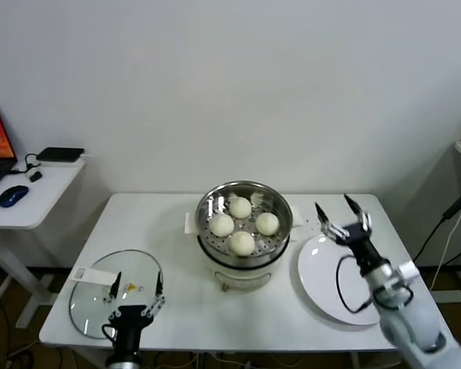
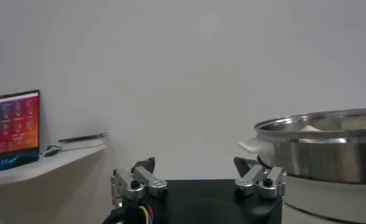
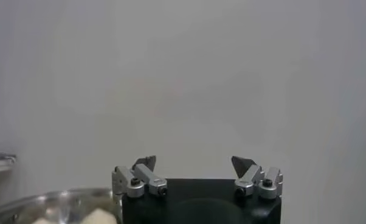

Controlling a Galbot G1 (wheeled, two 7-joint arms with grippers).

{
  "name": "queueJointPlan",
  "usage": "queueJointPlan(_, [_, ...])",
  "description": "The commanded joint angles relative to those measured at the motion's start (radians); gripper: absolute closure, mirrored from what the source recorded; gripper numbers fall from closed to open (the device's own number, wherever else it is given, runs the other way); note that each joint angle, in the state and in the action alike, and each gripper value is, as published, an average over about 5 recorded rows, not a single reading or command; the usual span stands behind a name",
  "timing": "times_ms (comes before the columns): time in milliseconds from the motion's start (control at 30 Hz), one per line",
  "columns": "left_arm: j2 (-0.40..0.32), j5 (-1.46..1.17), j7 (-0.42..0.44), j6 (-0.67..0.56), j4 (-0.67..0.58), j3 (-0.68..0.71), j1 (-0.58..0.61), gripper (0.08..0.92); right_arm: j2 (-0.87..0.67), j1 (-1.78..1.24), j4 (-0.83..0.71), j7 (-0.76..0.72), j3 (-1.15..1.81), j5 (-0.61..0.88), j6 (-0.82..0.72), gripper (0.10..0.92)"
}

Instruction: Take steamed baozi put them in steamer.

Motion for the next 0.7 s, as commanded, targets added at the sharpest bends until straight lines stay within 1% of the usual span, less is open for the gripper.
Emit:
queueJointPlan(33, [0.003,0.001,-0.001,-0.001,-0.004,-0.002,0.002,0.177,0.359,-0.441,0.037,-0.014,0.262,-0.137,0.169,0.203])
queueJointPlan(300, [0.004,0.0,-0.002,-0.005,-0.006,0.002,-0.002,0.177,0.399,-0.476,0.029,-0.019,0.244,-0.179,0.204,0.203])
queueJointPlan(700, [0.001,0.0,-0.001,-0.005,-0.022,0.007,0.0,0.177,0.406,-0.461,0.046,-0.02,0.238,-0.213,0.215,0.203])
